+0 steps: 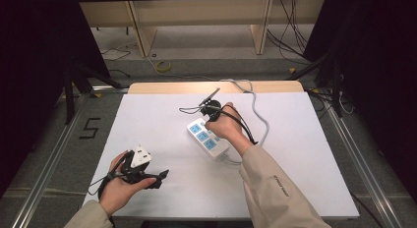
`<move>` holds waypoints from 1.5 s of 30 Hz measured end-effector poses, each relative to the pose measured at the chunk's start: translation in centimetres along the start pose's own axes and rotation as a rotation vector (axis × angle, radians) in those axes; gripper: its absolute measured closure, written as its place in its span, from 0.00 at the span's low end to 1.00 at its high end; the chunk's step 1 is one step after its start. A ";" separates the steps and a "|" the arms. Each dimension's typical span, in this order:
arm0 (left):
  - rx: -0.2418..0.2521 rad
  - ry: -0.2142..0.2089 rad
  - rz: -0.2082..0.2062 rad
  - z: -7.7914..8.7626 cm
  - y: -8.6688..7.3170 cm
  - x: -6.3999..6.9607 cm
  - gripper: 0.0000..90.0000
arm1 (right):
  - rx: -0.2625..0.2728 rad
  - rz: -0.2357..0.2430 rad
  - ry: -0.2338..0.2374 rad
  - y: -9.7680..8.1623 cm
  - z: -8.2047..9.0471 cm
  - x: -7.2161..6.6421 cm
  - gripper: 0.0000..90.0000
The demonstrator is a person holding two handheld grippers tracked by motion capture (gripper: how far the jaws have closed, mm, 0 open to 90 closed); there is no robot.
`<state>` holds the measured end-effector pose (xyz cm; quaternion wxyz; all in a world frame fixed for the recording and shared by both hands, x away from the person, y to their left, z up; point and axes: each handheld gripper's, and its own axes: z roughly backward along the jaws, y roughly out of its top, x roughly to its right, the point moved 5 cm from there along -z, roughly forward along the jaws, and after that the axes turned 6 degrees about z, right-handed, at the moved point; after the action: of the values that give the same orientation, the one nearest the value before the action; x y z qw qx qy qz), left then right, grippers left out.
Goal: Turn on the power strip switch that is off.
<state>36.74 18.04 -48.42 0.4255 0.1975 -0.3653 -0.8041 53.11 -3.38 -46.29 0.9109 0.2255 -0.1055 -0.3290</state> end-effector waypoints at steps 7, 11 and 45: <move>-0.001 0.001 -0.001 0.0 0.0 0.0 0.13 | 0.018 -0.014 0.004 -0.7 0.6 0.5 0.92; 0.002 0.001 0.002 0.0 0.0 0.0 0.13 | 0.028 -0.026 0.008 -1.0 0.9 0.8 0.90; -0.003 0.005 0.007 0.0 -0.1 -0.1 0.13 | 0.116 -0.086 0.012 -4.9 4.1 2.3 0.78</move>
<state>36.75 18.15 -48.54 0.4293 0.1976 -0.3635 -0.8028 50.78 -9.60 -44.96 0.8820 0.2843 -0.1090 -0.3597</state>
